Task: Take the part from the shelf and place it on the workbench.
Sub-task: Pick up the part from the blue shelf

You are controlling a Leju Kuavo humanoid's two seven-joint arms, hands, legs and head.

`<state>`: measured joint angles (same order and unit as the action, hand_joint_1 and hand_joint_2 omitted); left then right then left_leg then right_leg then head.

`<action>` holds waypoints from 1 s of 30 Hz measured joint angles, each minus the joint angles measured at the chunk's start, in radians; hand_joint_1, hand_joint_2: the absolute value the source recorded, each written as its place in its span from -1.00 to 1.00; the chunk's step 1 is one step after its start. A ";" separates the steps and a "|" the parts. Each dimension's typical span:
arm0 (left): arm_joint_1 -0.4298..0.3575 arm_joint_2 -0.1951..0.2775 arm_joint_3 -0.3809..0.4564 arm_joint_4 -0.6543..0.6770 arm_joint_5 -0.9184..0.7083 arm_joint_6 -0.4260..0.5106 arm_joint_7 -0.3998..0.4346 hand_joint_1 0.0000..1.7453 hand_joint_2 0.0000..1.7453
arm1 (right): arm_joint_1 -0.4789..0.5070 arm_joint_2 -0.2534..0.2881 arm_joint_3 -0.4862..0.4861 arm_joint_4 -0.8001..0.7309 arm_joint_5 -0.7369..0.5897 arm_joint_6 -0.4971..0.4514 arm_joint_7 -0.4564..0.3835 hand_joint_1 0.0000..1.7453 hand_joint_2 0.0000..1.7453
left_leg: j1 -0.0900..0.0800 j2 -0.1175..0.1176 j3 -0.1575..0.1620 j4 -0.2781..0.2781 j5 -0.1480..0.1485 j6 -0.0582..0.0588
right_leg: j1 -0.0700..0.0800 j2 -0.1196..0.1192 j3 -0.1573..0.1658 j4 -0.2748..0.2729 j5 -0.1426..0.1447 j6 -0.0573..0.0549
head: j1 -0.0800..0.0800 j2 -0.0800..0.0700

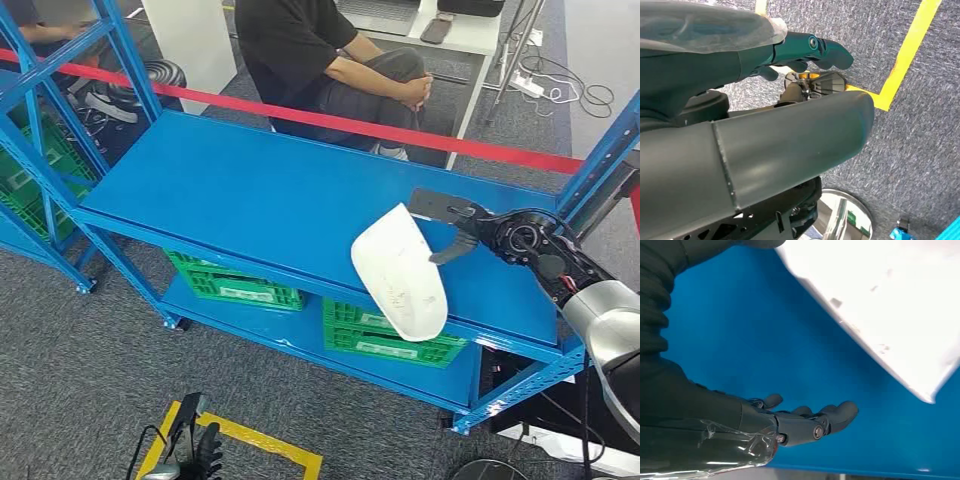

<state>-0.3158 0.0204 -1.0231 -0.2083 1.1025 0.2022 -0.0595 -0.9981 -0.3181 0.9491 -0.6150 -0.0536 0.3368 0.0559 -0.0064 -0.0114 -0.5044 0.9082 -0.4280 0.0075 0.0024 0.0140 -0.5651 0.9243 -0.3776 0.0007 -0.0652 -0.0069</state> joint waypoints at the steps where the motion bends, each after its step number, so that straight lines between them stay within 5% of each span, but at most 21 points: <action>1: 0.000 0.000 0.000 0.000 0.000 0.000 0.000 -1.00 -1.00 | 0.000 0.000 -0.002 0.001 -0.002 0.000 -0.001 -1.00 1.00 | 0.000 0.000 0.000 0.000 0.000 0.000 | 0.000 0.000 0.000 0.000 0.000 0.000 | 0.000 0.000; 7: 0.000 -0.002 -0.001 0.000 -0.004 0.000 0.003 -1.00 -1.00 | 0.000 0.002 -0.035 0.014 -0.079 -0.019 0.016 -1.00 1.00 | 0.000 0.000 0.000 0.000 0.000 0.000 | 0.000 0.000 0.000 0.000 0.000 0.000 | 0.000 0.000; 16: -0.006 -0.010 -0.007 0.000 -0.011 0.003 0.018 -1.00 -1.00 | 0.007 0.067 -0.115 0.070 -0.213 -0.180 0.127 -1.00 1.00 | 0.000 0.000 0.000 0.000 0.000 0.000 | 0.000 0.000 0.000 0.000 0.000 0.000 | 0.000 0.000; 30: -0.009 -0.014 -0.014 0.000 -0.006 0.005 0.021 -1.00 -1.00 | 0.022 0.147 -0.134 0.145 -0.241 -0.177 0.129 -1.00 1.00 | 0.000 0.000 -0.001 0.000 0.000 0.000 | 0.000 0.000 0.000 0.000 0.000 0.000 | 0.000 0.000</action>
<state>-0.3250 0.0069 -1.0368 -0.2084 1.0963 0.2071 -0.0387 -0.9761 -0.1711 0.8148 -0.4701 -0.2947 0.1597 0.1844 -0.0063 -0.0117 -0.5053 0.9082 -0.4279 0.0074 0.0025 0.0135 -0.5655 0.9243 -0.3777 0.0007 -0.0653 -0.0069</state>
